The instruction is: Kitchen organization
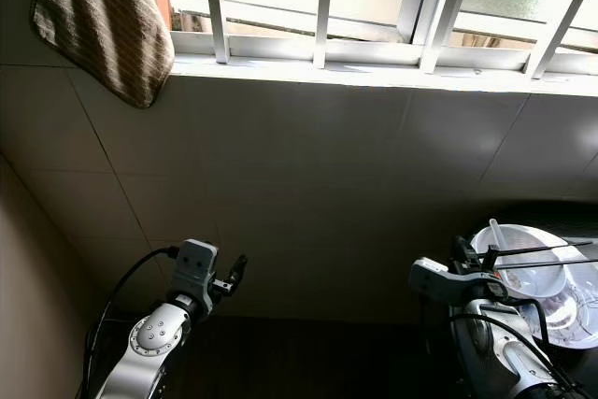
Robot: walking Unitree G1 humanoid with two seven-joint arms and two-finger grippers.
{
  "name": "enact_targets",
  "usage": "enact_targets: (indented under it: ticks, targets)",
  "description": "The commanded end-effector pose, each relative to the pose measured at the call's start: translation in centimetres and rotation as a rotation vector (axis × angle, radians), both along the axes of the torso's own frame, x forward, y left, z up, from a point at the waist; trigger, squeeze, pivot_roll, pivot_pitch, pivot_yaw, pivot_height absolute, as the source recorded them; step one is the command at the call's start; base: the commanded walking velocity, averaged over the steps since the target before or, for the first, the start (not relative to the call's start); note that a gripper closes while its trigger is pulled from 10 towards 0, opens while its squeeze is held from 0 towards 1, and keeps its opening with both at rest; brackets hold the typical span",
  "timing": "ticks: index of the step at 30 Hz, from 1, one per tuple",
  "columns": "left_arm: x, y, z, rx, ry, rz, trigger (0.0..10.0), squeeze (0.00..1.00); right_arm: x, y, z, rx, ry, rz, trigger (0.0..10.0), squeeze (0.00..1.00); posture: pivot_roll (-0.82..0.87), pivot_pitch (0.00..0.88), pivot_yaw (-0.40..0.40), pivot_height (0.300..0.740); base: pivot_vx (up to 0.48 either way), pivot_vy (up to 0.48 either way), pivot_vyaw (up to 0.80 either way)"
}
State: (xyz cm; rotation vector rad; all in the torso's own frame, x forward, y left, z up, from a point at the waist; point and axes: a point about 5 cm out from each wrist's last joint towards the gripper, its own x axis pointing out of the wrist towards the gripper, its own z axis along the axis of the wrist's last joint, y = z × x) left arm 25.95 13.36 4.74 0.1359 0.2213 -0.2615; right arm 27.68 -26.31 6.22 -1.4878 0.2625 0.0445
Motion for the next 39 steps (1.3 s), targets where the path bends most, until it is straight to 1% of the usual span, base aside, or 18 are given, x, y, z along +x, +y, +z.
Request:
enact_targets:
  ticks: [1, 3, 4, 7, 12, 16, 21, 23, 24, 25, 26, 29, 39]
  targets:
    - [0.0, -0.1, 0.4, -0.02, -0.008, 0.007, 10.0, 0.0, -0.1, -0.2, -0.3, 0.02, 0.011, -0.023, 0.0, 0.0, -0.04, 0.0, -0.07, 0.74, 0.0, 0.0, 0.0]
    - [0.0, -0.1, 0.4, -0.021, -0.008, 0.008, 10.0, 0.0, -0.1, -0.1, -0.3, 0.011, 0.005, -0.03, 0.0, 0.0, -0.04, 0.0, -0.071, 0.74, 0.0, 0.0, 0.0]
    - [0.0, -0.1, 0.4, -0.021, -0.008, 0.008, 10.0, 0.0, -0.1, -0.2, -0.4, 0.02, 0.006, -0.051, 10.0, 0.0, -0.04, 0.0, -0.071, 0.74, 0.0, 0.0, 0.0]
    - [-0.1, -0.1, 0.4, -0.022, -0.008, 0.009, 10.0, 0.0, -0.1, -0.5, -0.3, 0.041, -0.004, -0.096, 10.0, 0.0, -0.04, 0.0, -0.07, 0.74, 0.0, 0.0, 0.0]
    - [-0.1, -0.1, 0.4, -0.022, -0.007, 0.008, 10.0, 0.0, -0.1, -0.9, 0.0, 0.024, -0.017, -0.104, 10.0, 0.0, -0.04, 0.0, -0.069, 0.74, 0.0, 0.0, 0.0]
    - [-0.1, -0.1, 0.4, -0.023, -0.006, 0.008, 10.0, 0.0, -0.1, -0.8, 0.0, 0.002, -0.019, -0.099, 10.0, 0.0, -0.04, 0.0, -0.069, 0.74, 0.0, 0.0, 0.0]
    - [-0.1, -0.1, 0.4, -0.024, -0.005, 0.009, 10.0, 0.0, -0.1, -0.7, -0.1, 0.013, -0.016, -0.105, 10.0, 0.0, -0.04, 0.0, -0.072, 0.74, 0.0, 0.0, 0.0]
    - [-0.2, -0.1, 0.4, -0.024, -0.005, 0.01, 10.0, 0.0, -0.1, -0.6, 0.0, 0.034, -0.019, -0.107, 10.0, 0.0, -0.04, 0.0, -0.073, 0.74, 0.0, 0.0, 0.0]
    - [-0.2, -0.1, 0.4, -0.024, -0.004, 0.01, 10.0, 0.0, 0.0, -0.5, 0.3, 0.064, -0.041, -0.102, 10.0, 0.29, -0.04, 0.0, -0.072, 0.74, 0.0, 0.0, 0.0]
    - [-0.2, -0.1, 0.4, -0.025, -0.004, 0.011, 10.0, 0.0, 0.0, -0.5, 0.5, 0.086, -0.057, -0.099, 10.0, 0.29, -0.04, 0.0, -0.072, 0.74, 0.0, 0.0, 0.0]
    - [-0.2, -0.1, 0.4, -0.024, -0.004, 0.01, 10.0, 0.0, 0.1, -0.5, 1.0, 0.09, -0.081, -0.107, 10.0, 1.0, -0.04, 0.0, -0.072, 0.74, 0.0, 0.0, 0.0]
    - [-0.2, -0.1, 0.4, -0.025, -0.004, 0.01, 10.0, 0.0, 0.1, -0.4, 0.8, 0.102, -0.047, -0.092, 10.0, 1.0, -0.04, 0.0, -0.071, 0.74, 0.0, 0.0, 0.0]
    - [-0.2, -0.1, 0.4, -0.025, -0.003, 0.01, 10.0, 0.0, 0.2, 0.8, 1.3, 0.138, -0.053, -0.011, 10.0, 1.0, -0.04, 0.0, -0.075, 0.74, 0.0, 0.0, 0.0]
